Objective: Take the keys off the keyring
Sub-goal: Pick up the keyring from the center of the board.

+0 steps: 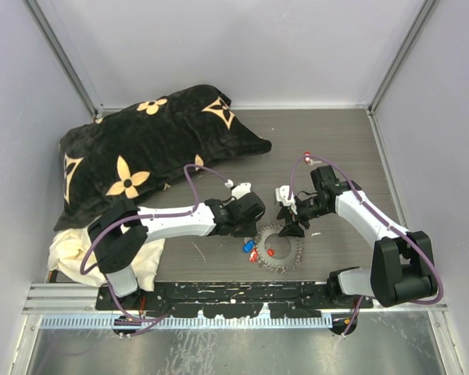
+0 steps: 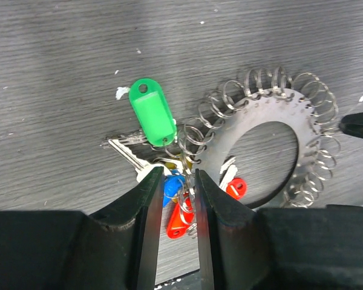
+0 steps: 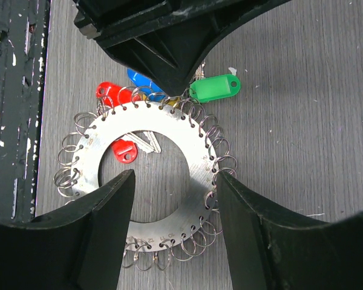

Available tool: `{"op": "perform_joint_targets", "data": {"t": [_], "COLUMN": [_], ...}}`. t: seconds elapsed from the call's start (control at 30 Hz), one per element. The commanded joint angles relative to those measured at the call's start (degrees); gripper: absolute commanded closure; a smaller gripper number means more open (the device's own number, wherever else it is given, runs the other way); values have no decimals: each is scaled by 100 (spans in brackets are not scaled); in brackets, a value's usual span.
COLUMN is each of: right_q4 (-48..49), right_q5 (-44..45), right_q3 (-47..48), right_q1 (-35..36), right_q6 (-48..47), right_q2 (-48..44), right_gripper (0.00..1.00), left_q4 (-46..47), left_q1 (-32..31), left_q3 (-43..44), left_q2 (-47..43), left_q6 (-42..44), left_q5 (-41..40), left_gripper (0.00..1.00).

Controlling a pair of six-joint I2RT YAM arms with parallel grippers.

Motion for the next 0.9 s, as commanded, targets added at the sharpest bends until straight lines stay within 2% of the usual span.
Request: {"op": "perform_joint_targets", "data": {"t": [0.0,0.87], "right_q4": [-1,-40], "right_q5": [-58,-67], "right_q3": [196,196], "right_q1": [-12,-13], "right_q6": [-77,-110], "right_q2": [-179,-226], "right_gripper": [38,38], "left_q4": [-193,68], "left_q1": [-48,-131], "left_q3": [254,321], "left_q2": [81,419], "left_q6": [-127,-399], "left_q5": [-245,47], "left_gripper": [72,74]}}
